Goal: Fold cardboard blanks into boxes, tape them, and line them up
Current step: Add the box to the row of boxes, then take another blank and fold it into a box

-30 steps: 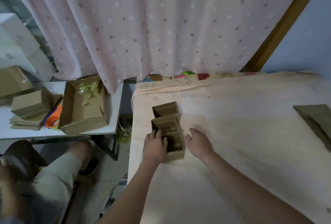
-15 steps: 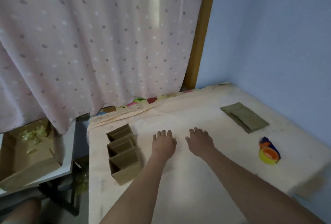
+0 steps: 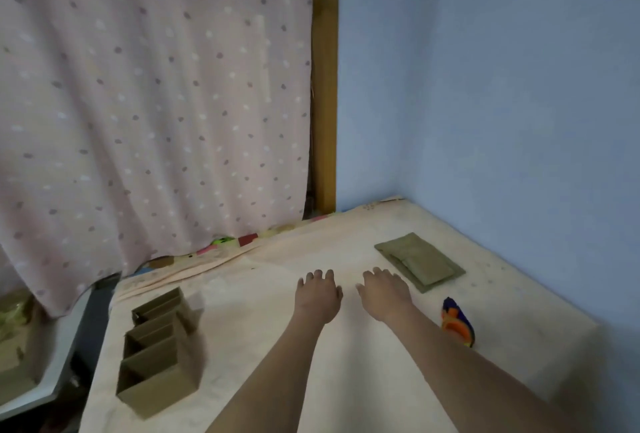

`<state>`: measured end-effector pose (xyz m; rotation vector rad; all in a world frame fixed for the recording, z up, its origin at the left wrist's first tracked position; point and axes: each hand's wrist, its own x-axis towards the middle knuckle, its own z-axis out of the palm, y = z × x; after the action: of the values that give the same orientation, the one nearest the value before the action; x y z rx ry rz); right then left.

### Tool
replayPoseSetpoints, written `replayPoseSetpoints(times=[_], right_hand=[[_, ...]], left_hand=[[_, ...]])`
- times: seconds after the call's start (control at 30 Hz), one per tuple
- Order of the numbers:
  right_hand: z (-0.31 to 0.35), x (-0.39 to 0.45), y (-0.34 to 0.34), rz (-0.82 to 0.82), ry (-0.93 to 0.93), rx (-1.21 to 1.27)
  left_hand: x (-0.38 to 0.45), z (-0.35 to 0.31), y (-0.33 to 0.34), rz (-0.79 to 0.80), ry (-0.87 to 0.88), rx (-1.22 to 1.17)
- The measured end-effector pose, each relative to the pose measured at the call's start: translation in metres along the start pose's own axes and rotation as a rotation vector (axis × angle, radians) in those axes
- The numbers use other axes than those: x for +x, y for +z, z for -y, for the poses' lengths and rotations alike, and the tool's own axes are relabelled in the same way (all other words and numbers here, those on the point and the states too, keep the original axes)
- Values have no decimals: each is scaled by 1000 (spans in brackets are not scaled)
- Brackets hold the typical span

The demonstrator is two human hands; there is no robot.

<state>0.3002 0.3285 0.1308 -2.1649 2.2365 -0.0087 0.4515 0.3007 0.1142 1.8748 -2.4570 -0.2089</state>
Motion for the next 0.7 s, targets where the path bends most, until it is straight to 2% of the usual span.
replayPoseSetpoints(times=[0.27, 0.7], right_hand=[[-80, -1, -17, -32, 37, 35], [-141, 49, -6, -95, 120, 69]], left_hand=[[26, -86, -6, -7, 69, 29], [110, -130, 3, 4, 189, 52]])
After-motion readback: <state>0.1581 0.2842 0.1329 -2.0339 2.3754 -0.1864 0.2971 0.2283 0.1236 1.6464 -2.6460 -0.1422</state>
